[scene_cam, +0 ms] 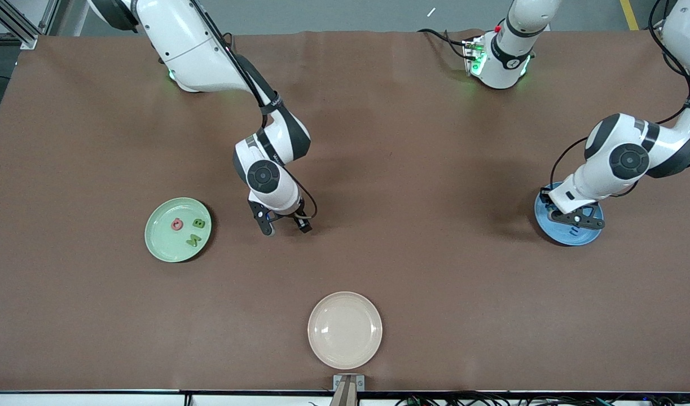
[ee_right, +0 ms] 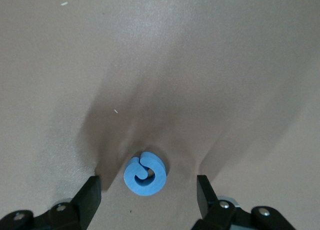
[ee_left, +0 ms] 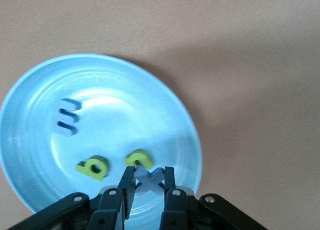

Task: Sort upper and lower case letters into plates

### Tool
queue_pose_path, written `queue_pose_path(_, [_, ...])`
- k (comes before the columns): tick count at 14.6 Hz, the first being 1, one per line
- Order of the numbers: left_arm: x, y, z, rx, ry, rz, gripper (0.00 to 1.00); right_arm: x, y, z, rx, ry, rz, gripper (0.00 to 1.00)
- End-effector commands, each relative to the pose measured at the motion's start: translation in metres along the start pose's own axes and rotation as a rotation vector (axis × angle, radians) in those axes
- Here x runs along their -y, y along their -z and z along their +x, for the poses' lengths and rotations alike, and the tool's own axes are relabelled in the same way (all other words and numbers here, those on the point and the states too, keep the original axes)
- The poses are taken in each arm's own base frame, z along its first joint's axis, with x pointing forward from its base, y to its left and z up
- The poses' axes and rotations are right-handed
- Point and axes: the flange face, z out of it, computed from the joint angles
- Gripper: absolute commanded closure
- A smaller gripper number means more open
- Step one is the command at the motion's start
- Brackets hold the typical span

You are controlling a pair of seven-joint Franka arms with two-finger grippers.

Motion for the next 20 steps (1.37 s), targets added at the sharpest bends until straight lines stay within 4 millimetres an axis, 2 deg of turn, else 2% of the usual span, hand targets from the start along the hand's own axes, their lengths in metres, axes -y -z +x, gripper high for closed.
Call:
queue_pose_path(1, [0.016, 0.001, -0.001, -0.017, -0.055, 0.060, 0.97, 0.001, 0.003, -0.002, -0.046, -0.004, 0.000, 0.17])
queue_pose_path(6, [0.051, -0.008, 0.000, -0.020, -0.088, 0.067, 0.97, 0.001, 0.004, 0.002, -0.104, 0.000, 0.005, 0.22])
queue_pose_path(11, [0.065, -0.019, 0.001, -0.023, -0.107, 0.078, 0.97, 0.001, 0.004, -0.002, -0.103, -0.009, 0.011, 0.24])
queue_pose_path(13, [0.077, -0.029, -0.003, -0.010, -0.121, 0.085, 0.97, 0.002, 0.004, -0.006, -0.102, -0.017, 0.021, 0.24])
queue_pose_path(15, [0.081, -0.030, -0.001, -0.017, -0.121, 0.084, 0.97, 0.002, 0.004, -0.007, -0.100, -0.018, 0.025, 0.24])
queue_pose_path(18, [0.084, -0.033, 0.002, -0.022, -0.130, 0.083, 0.96, 0.001, 0.002, -0.006, -0.102, -0.015, 0.021, 0.31])
queue_pose_path(20, [0.083, -0.033, 0.002, -0.022, -0.131, 0.083, 0.90, 0.000, 0.001, -0.005, -0.103, -0.014, 0.018, 0.36])
